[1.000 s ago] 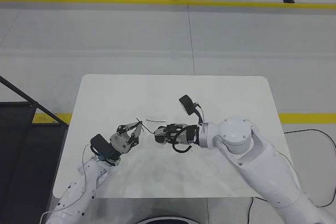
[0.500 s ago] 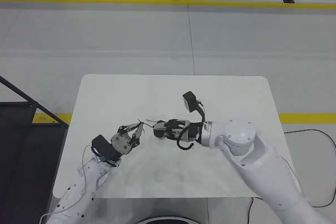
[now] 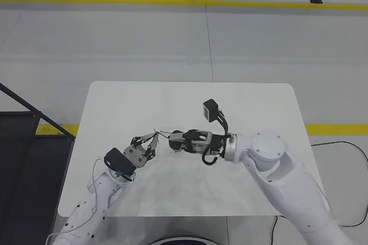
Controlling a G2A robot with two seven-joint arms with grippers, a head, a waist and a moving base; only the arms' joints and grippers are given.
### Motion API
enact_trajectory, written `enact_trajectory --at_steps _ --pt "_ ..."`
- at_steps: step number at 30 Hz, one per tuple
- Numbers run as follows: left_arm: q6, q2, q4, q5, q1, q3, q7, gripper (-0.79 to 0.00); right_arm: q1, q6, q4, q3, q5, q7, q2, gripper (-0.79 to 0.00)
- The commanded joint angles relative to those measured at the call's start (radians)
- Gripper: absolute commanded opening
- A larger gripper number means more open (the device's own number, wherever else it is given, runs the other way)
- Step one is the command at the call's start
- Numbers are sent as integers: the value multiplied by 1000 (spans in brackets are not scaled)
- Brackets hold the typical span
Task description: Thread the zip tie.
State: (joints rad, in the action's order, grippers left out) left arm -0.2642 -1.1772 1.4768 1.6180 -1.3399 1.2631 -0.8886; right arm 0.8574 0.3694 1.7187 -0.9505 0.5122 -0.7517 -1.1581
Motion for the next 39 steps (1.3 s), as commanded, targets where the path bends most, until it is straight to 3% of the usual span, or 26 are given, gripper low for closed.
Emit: enact_trajectory --at_steps 1,14,39 --pt "12 0 -1 3 0 1 3 -785 4 -4 0 -5 0 -6 1 -785" --pt "35 -5 -8 -3 6 -9 0 -785 -9 74 5 26 -120 10 0 -785" --pt "22 -7 -9 -26 5 -4 -19 -785 -69 250 -18 86 -173 149 -35 -785"
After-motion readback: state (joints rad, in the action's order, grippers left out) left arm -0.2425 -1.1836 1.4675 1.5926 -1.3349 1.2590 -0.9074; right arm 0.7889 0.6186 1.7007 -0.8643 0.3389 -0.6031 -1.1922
